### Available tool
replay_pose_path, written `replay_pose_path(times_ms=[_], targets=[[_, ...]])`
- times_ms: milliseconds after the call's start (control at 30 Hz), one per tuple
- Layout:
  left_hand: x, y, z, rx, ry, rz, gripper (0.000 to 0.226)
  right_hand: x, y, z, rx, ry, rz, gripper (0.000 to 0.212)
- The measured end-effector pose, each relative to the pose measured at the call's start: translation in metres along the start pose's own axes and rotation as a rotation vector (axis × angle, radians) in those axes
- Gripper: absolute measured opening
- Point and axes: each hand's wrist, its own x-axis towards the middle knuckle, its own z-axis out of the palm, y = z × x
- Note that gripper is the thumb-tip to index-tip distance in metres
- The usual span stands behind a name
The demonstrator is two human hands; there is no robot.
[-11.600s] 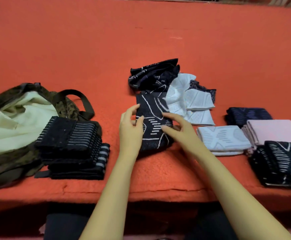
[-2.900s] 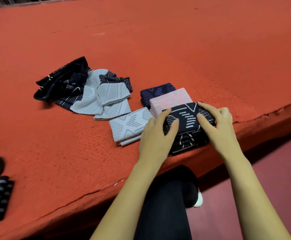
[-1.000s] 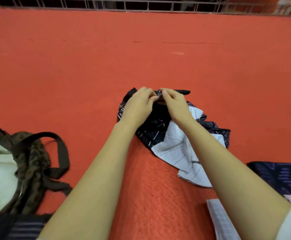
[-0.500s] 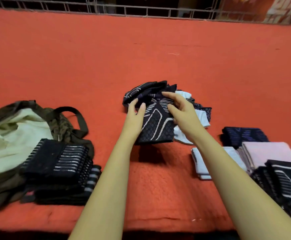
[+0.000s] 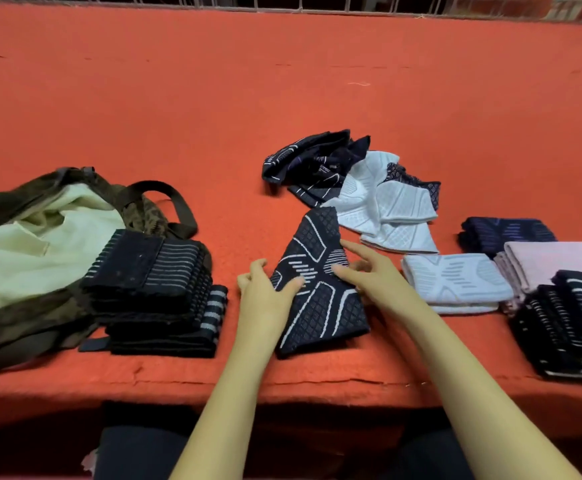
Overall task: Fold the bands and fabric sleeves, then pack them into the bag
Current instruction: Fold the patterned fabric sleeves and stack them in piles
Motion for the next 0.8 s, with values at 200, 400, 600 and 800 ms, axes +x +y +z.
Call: replay_pose_path(times_ms=[200, 400, 600, 800], targets=[[0.011, -0.003, -0.004, -0.117, -0.023, 0.018, 0.044, 0.001, 0.006, 0.009, -0.147, 0.01, -0.231, 0.06], [0.013, 0.024, -0.02, -0.322, 0.205, 0.391, 0.038, -0.005, -0.023, 0.018, -0.096, 0.145, -0.468, 0.048], [0.025, -0.001, 0.002, -0.048, 0.136, 0.369, 0.033, 0.006, 0.022, 0.014, -0.432, 0.221, -0.325, 0.043], [0.025, -0.019, 0.018, 0.178, 0.139, 0.394, 0.018, 0.004, 0.041, 0.019, -0.58, 0.331, -0.332, 0.02]])
